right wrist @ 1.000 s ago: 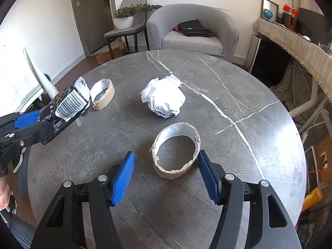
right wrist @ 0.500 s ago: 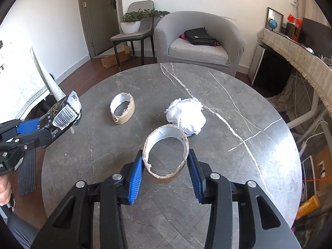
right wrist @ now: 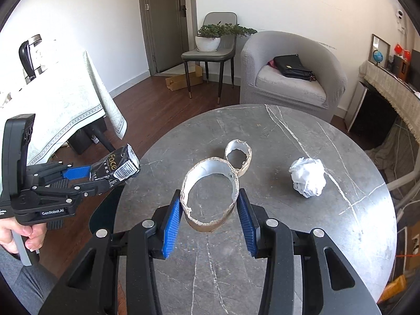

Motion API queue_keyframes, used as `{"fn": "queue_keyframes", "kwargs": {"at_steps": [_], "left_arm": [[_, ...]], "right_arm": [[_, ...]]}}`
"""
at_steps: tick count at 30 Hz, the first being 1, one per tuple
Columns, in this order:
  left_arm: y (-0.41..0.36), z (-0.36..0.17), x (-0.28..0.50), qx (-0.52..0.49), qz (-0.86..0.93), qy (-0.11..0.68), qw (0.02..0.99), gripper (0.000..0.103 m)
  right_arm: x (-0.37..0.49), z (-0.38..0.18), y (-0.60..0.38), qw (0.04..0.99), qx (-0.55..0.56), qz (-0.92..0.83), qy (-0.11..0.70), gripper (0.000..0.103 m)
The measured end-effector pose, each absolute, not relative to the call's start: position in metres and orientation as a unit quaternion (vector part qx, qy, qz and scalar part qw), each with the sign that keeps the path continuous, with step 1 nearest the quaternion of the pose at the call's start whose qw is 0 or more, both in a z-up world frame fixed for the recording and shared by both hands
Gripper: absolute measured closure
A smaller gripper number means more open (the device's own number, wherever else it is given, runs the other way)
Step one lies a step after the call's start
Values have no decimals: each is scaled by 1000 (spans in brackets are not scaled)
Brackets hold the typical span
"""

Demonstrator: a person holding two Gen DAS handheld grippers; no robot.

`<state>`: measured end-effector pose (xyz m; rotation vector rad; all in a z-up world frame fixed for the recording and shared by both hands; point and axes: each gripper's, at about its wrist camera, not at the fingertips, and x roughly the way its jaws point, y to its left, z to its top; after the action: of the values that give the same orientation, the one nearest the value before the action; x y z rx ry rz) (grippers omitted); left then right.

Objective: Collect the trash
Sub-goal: 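Carry the tissue pack and cardboard tube over the green bin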

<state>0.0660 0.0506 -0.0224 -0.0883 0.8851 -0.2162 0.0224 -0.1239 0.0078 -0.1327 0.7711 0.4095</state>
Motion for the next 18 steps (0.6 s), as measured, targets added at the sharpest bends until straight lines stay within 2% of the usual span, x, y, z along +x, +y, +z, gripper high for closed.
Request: {"fn": "queue_keyframes", "kwargs": {"at_steps": [18], "left_arm": [[113,-68,60,-33,-56,487,871,51]], "right_arm": [[25,2,-28,881,-97,274,374,61]]}}
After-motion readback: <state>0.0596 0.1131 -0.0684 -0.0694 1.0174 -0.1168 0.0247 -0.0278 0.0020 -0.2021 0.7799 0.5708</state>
